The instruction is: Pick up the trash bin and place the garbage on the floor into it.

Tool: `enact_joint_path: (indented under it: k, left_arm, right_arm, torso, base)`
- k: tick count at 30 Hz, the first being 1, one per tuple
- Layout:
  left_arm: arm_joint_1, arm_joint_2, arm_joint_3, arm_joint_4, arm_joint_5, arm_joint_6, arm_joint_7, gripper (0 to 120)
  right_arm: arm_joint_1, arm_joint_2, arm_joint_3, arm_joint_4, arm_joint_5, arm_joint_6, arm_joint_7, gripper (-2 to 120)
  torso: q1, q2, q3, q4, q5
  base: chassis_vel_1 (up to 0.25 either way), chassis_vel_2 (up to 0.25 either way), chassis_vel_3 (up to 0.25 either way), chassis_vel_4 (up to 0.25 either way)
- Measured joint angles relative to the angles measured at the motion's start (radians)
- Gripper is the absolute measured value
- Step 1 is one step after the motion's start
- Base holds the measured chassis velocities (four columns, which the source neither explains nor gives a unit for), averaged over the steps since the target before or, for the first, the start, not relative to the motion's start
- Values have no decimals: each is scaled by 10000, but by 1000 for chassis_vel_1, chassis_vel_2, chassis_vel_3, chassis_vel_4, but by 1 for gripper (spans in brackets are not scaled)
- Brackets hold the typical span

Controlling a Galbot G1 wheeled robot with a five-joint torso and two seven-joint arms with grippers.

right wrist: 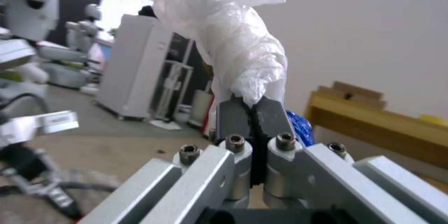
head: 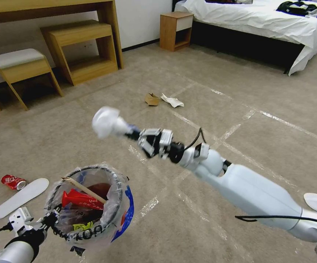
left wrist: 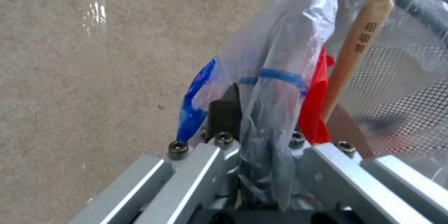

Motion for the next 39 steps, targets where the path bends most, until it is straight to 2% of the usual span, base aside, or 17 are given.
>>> enact_joint_path:
  k: [7,14,22,30,39]
  left_arm:
    - [-21,-125,222,56,346,-9,116,0]
    - [-64,-288,461,168,708,-43,231,0]
    - [-73,-336,472,170,753,-51,238,0]
    - [-53,-339,441,172,755,-64,238,0]
    - [-10,-338,471,151,776,-71,237,0]
  right_arm:
    - [300,415,-841,-128,-25,-3,-171,0]
    - [482,1423,-1793,-885,-321,119,-378,0]
    - [712,2265,-2202,-1421,-356,179,-454,0]
    - [697,2654,-2453,-1879,-487,270,-530,0]
    - [462,2771,-2525,-2120,-509,274,-518,0]
  torso:
    - [0,0,1,0,0]
    - [0,0,1,1,-1]
    - [0,0,1,1,-1]
    - [0,0,1,0,0]
    - [0,0,1,-1,0]
  base:
    - [0,0,0,0]
    - [0,0,0,0]
    - [0,0,0,0]
    - [0,0,0,0]
    - [0,0,0,0]
